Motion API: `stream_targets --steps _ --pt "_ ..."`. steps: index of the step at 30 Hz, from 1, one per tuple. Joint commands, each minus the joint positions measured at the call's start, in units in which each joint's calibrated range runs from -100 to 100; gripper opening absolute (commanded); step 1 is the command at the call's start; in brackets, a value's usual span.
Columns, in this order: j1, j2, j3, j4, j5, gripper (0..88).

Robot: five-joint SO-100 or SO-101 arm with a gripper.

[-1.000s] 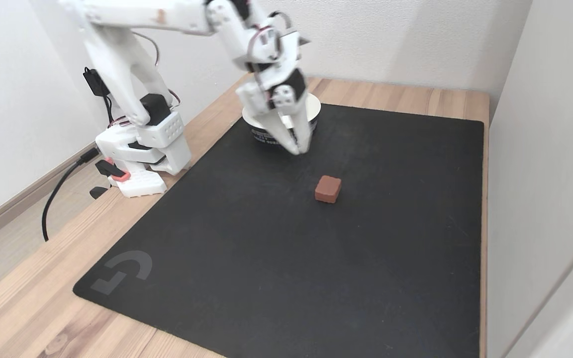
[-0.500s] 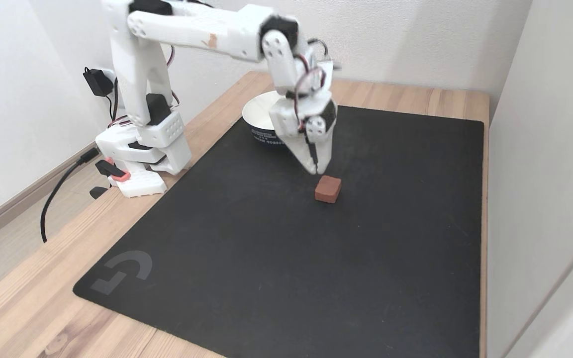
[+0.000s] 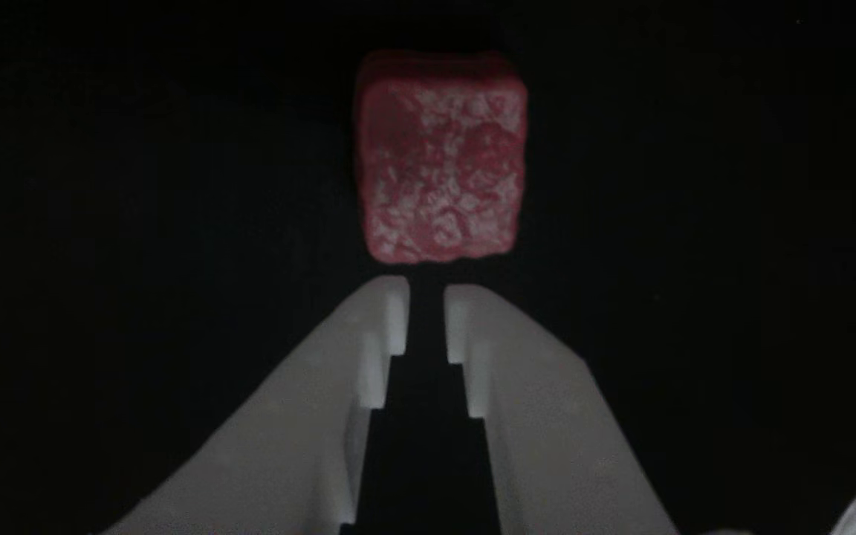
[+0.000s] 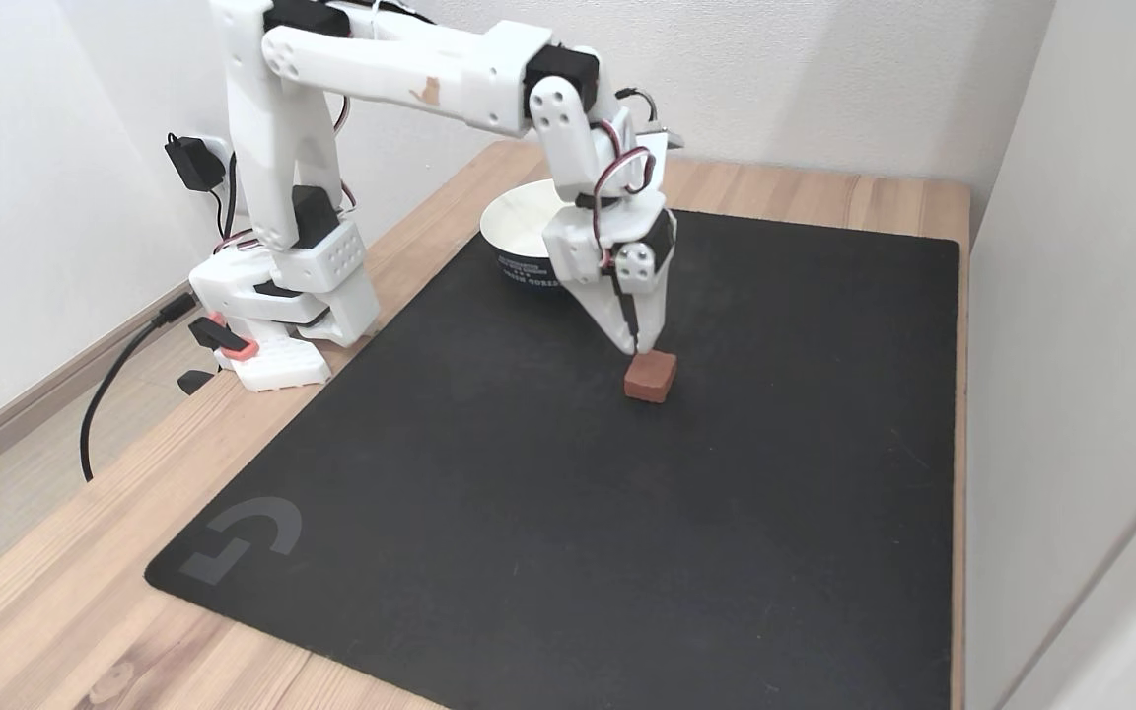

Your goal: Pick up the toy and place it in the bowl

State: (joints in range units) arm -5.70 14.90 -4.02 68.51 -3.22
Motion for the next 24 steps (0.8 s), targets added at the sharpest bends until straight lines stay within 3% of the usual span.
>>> stream_targets --steps 1,19,22,24 --pt "0.06 0.23 -2.34 -0.77 -0.02 2.6" --pt "0.06 1.56 -2.25 -2.46 0.03 3.7" --pt "0.06 1.56 -2.25 -2.46 -0.02 13.8" --pt "-0.45 1.56 -2.25 -2.29 0.40 29.5"
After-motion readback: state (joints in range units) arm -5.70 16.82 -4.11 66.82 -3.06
